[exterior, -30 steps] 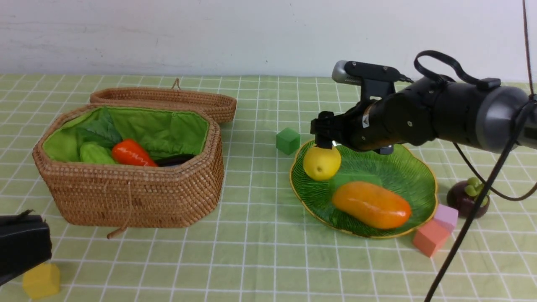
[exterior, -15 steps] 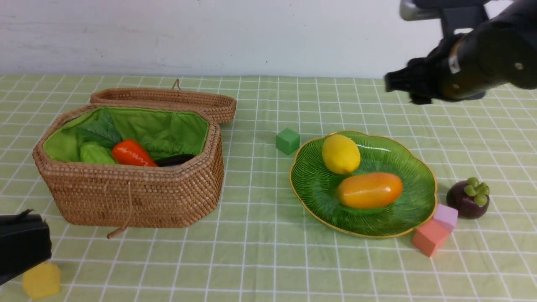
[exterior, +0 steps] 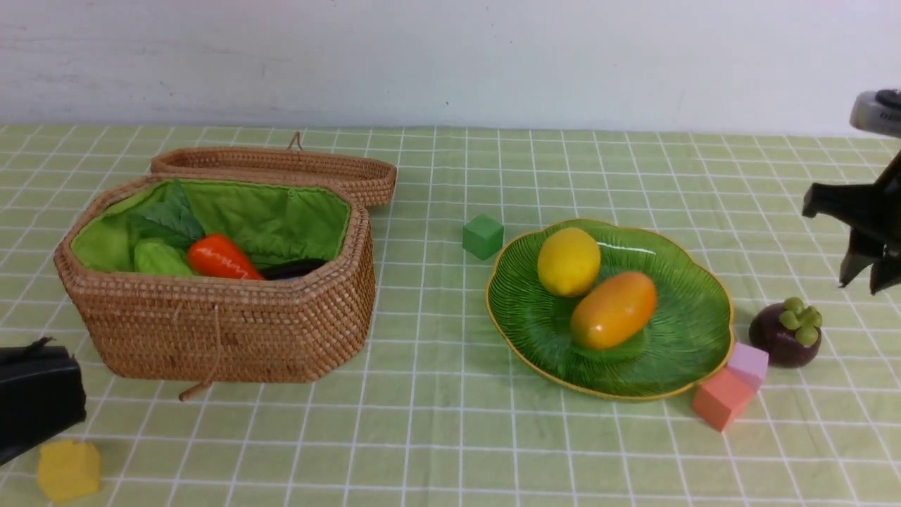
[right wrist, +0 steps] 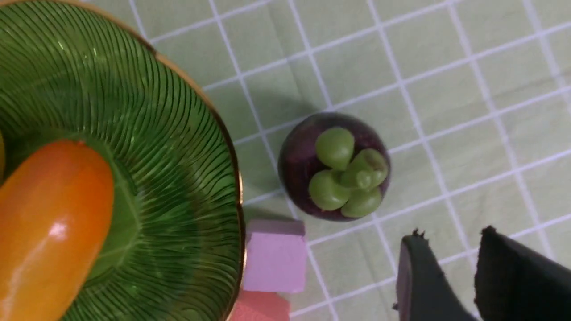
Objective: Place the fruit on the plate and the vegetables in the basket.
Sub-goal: Use the right arm to grab a mangosteen and put it into the right plate
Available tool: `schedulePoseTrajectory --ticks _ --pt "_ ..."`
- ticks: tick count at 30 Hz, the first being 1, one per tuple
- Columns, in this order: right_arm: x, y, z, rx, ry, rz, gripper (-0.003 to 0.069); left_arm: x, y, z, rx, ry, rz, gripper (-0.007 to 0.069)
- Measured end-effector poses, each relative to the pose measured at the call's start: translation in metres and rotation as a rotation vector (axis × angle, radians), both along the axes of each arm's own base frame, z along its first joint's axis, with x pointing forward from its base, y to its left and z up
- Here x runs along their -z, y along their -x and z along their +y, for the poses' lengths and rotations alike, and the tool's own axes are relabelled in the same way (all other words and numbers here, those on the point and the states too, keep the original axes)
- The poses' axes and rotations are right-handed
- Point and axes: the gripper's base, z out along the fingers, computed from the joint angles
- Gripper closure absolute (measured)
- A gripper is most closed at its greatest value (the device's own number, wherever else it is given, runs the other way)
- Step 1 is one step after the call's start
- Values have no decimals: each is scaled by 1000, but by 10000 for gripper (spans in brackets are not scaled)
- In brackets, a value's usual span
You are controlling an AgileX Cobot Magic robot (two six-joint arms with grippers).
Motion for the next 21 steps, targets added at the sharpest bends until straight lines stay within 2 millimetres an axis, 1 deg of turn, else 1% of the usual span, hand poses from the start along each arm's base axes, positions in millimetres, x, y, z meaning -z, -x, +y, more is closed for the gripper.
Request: schedulePoseTrajectory --ticks 1,2,3,6,8,10,12,15,18,21 --pt "8 -4 -1 -1 -43 14 341 0 0 0 0 0 0 620" --pt "13 -7 -2 -9 -54 23 298 0 0 0 0 0 0 620" --pt "20 -10 -1 -17 -69 36 228 0 0 0 0 0 0 620" --pt "39 -18 -1 -28 -74 67 59 0 0 0 0 0 0 620" --pt "49 -22 -2 -30 -69 80 7 0 0 0 0 0 0 620" --pt "61 -27 -3 -33 -59 93 -15 0 0 0 0 0 0 620" --pt "70 -31 -5 -37 -44 96 -12 0 0 0 0 0 0 620" --pt "77 -35 -5 -38 -36 90 9 0 0 0 0 0 0 620" --pt "83 -39 -6 -25 -38 73 46 0 0 0 0 0 0 620" --pt "89 -43 -6 -19 -41 66 60 0 0 0 0 0 0 620"
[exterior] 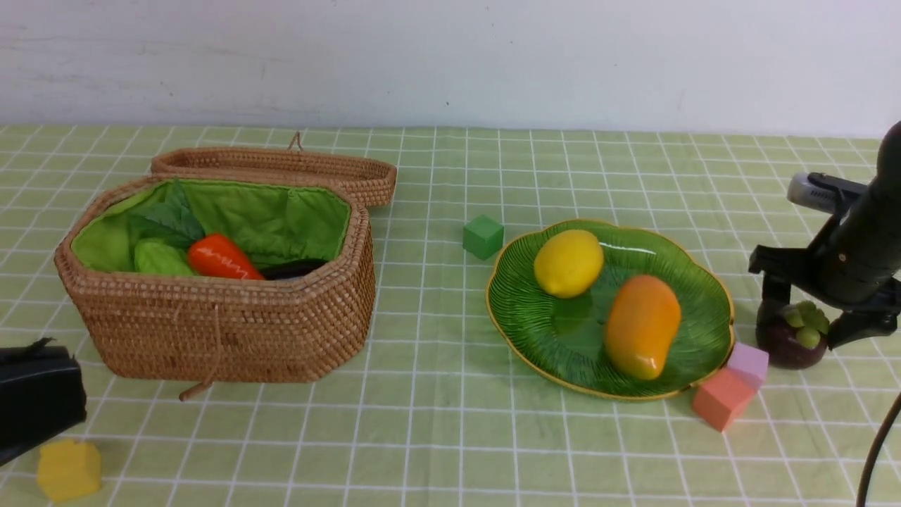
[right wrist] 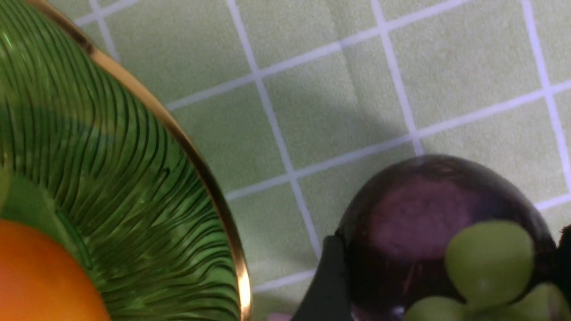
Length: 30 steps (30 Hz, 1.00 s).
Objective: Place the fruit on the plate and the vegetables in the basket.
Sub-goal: Use the right arm to grab a mangosteen and put it into the right plate
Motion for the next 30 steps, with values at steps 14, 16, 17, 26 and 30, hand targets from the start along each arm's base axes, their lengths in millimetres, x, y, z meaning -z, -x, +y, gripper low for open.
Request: schedulePoseTrajectory --ticks 14,16,17,26,30 --pt "8 -4 0 -37 8 -1 95 2 1 0 3 -15 16 620" --pt "8 -4 0 -57 13 -2 95 2 1 0 3 -14 17 620" --pt "8 -4 0 -61 14 -1 95 2 1 0 3 -14 17 620" --pt "-26 7 -3 -92 69 -40 95 2 1 0 3 -13 18 618" --pt "-76 25 5 -93 55 -145 95 2 0 0 1 -16 14 618"
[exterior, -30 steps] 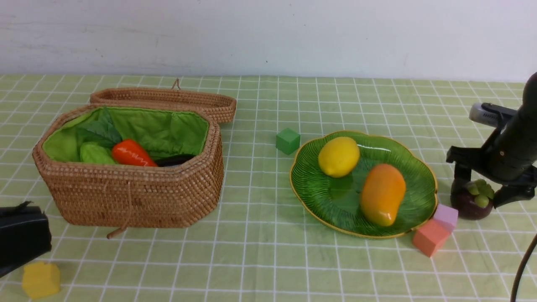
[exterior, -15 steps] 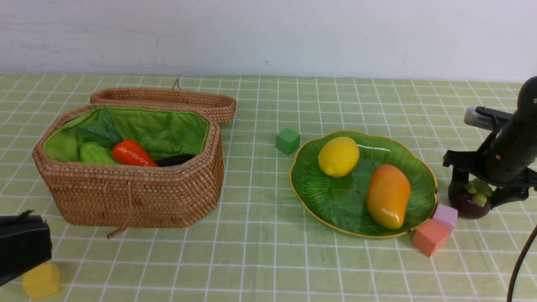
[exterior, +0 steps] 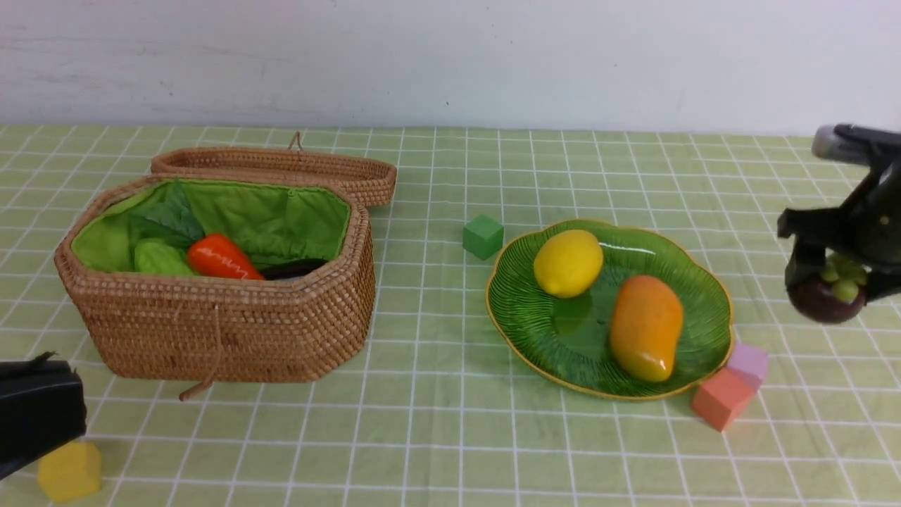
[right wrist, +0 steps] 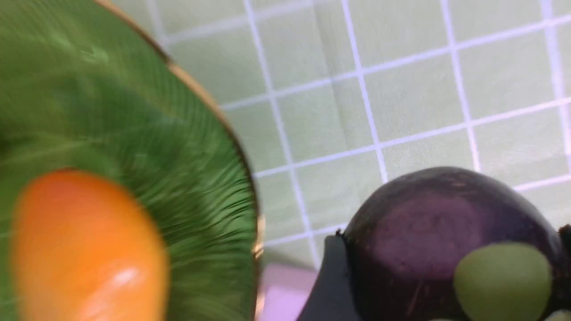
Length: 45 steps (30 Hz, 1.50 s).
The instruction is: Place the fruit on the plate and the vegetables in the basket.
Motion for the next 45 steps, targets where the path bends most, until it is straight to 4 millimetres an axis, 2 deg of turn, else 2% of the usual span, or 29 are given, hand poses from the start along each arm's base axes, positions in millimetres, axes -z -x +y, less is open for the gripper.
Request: schedulePoseTrajectory --ticks 1,3,5,7,10,13,15,16,17,20,24,27,32,35,36,37,40,43,44,45 --pt "-15 7 8 -19 -12 -31 95 0 0 0 -4 -2 -7 618" --pt "-27 12 18 -49 -29 -62 95 -1 -1 1 -11 -4 -21 618" --pt "-44 22 52 -167 -80 -109 95 -3 -3 2 -30 7 -50 617" --pt "-46 26 83 -269 -123 -118 95 -4 -4 2 -42 14 -57 617" --pt "-39 30 128 -401 -164 -118 95 -5 -6 4 -73 13 -64 617" --pt "-21 26 157 -471 -158 -108 95 -4 -8 7 -110 -2 -59 617" --pt "-4 21 168 -501 -135 -94 95 -2 -9 8 -127 -20 -54 617" --pt "-4 21 169 -504 -133 -94 95 -2 -9 9 -128 -22 -53 617" --pt "10 17 176 -515 -119 -76 95 -1 -9 9 -136 -35 -46 617" --pt "26 9 179 -512 -110 -63 95 1 -9 10 -141 -51 -28 617" --pt "31 6 179 -510 -102 -70 67 3 -9 10 -142 -62 -13 617" --pt "24 8 178 -511 -102 -91 -9 3 -9 10 -143 -62 -9 617" --pt "-3 17 174 -520 -98 -153 -10 3 -9 11 -143 -62 -9 617" --pt "-34 32 167 -540 -68 -212 41 3 -8 11 -144 -60 -14 623" --pt "-37 33 166 -541 -65 -215 46 3 -8 11 -144 -58 -16 624" --pt "-47 40 162 -550 -52 -224 74 2 -7 12 -144 -49 -26 630" --pt "-84 73 146 -578 -1 -232 217 3 2 20 -144 16 -91 637" --pt "-103 104 132 -589 35 -229 361 12 15 31 -146 90 -153 637" --pt "-110 119 125 -580 42 -227 435 21 21 36 -148 130 -169 637" --pt "-112 128 121 -575 44 -229 473 26 22 37 -148 139 -167 637"
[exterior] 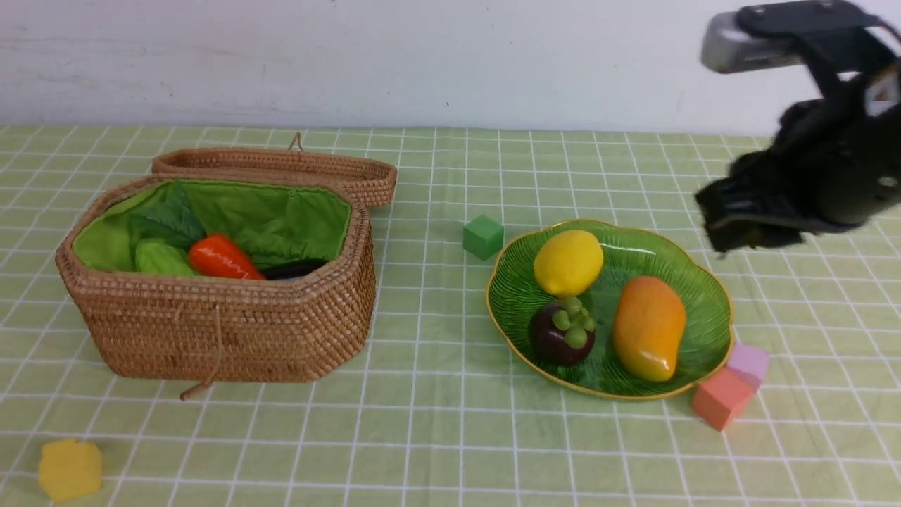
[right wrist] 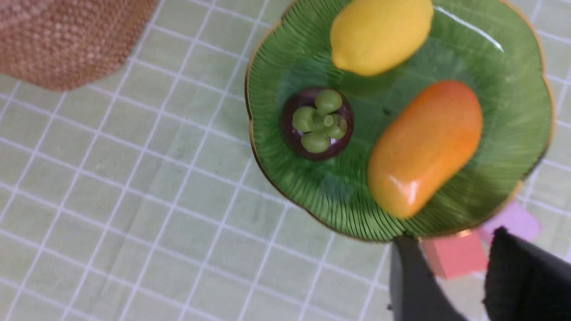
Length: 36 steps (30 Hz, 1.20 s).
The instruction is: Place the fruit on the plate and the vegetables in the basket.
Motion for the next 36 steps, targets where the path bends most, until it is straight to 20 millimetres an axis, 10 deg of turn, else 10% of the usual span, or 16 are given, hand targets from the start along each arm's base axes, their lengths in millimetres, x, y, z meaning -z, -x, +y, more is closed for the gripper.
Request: schedulePoseTrajectory --ticks 3,14,36 --pt "-4 49 -20 41 -20 -7 645 31 9 8 2 99 19 637" --pt "54 152 -59 144 -107 58 664 119 -11 -10 0 134 159 637" --pt "63 210 -81 150 -172 -32 646 178 -18 -17 -25 -6 325 637"
